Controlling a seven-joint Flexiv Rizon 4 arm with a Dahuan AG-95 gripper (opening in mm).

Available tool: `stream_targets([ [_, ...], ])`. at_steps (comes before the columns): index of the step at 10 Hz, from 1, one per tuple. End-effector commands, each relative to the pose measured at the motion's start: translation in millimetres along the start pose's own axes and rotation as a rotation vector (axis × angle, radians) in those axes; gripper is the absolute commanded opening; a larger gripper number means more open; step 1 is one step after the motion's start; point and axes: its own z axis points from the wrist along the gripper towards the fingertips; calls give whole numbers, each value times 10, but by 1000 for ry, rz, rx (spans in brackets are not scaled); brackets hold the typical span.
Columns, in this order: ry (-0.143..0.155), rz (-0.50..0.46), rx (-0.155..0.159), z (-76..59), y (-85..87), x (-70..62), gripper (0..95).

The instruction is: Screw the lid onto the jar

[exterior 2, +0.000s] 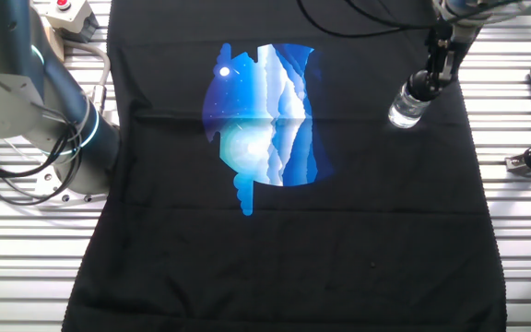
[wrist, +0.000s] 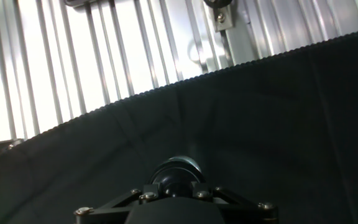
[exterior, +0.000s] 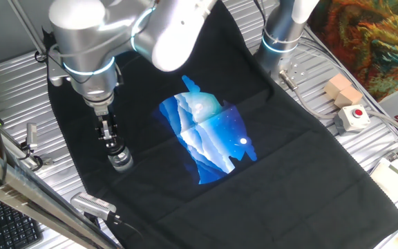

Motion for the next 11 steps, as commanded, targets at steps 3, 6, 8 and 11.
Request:
stream_targets([
  [3, -19, -4, 35, -11, 12, -8, 0],
  [6, -30, -1, 46, -9, 31, -10, 0],
  [8, -39, 3, 52, -1, 40, -3, 0],
  [11, -52, 7, 61, 25, 68, 16, 0],
])
